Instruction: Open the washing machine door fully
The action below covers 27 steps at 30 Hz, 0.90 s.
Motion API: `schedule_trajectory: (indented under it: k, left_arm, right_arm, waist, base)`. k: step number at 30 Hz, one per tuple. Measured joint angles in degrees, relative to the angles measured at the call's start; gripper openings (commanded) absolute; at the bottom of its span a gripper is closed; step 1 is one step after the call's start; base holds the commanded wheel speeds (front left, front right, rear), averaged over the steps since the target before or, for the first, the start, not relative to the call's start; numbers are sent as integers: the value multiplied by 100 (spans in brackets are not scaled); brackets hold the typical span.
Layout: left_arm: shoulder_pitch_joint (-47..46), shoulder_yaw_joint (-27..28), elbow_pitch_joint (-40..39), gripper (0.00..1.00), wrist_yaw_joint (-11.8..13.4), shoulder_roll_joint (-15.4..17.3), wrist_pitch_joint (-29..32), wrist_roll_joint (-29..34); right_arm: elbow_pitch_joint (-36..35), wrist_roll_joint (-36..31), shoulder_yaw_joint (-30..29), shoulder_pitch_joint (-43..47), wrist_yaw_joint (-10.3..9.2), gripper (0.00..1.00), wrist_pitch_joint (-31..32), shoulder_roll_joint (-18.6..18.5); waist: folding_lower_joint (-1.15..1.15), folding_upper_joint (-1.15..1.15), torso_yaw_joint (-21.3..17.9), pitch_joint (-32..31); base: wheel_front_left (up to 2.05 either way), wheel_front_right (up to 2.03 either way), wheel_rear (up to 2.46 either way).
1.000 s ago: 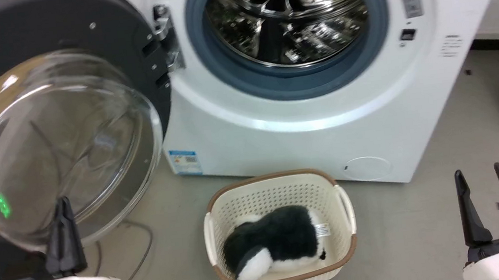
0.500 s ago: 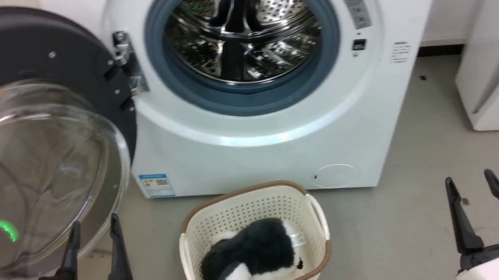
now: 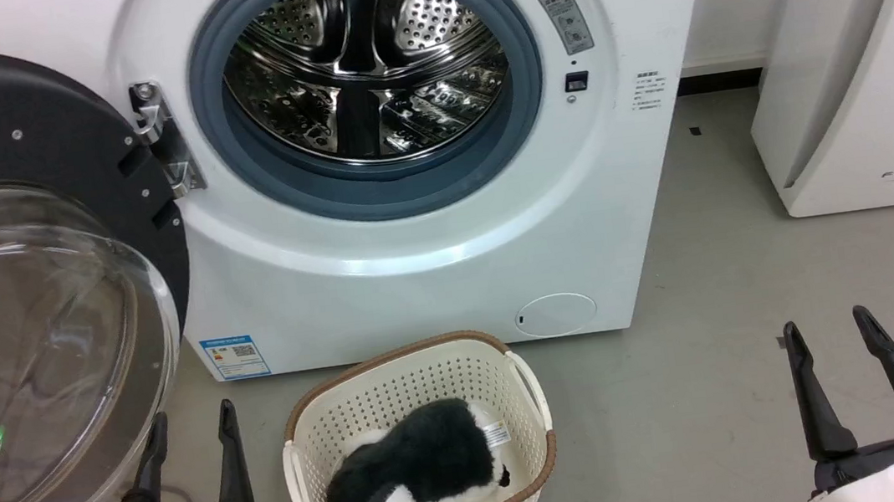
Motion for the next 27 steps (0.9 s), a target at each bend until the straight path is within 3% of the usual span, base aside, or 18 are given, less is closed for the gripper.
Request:
schedule_trajectory:
  k: [1,2,27]
  left_arm:
    - [3,-4,24,100,5,-3,0,12]
    - [4,-8,30,0,5,-7,8,15]
    - [3,-114,-86,0,86,-13,221,77]
  right_arm:
    - [-4,0,5,0,0,100,1,0]
    - [-4,0,3,-2,0,0,2,0]
    - [-2,-2,77,-15,0,0,211,-1]
  waist:
    - [0,0,-19,1]
    - [0,0,-25,2]
    - [0,0,-5,2]
  base:
    - [0,0,0]
    - [0,0,0]
    - [0,0,0]
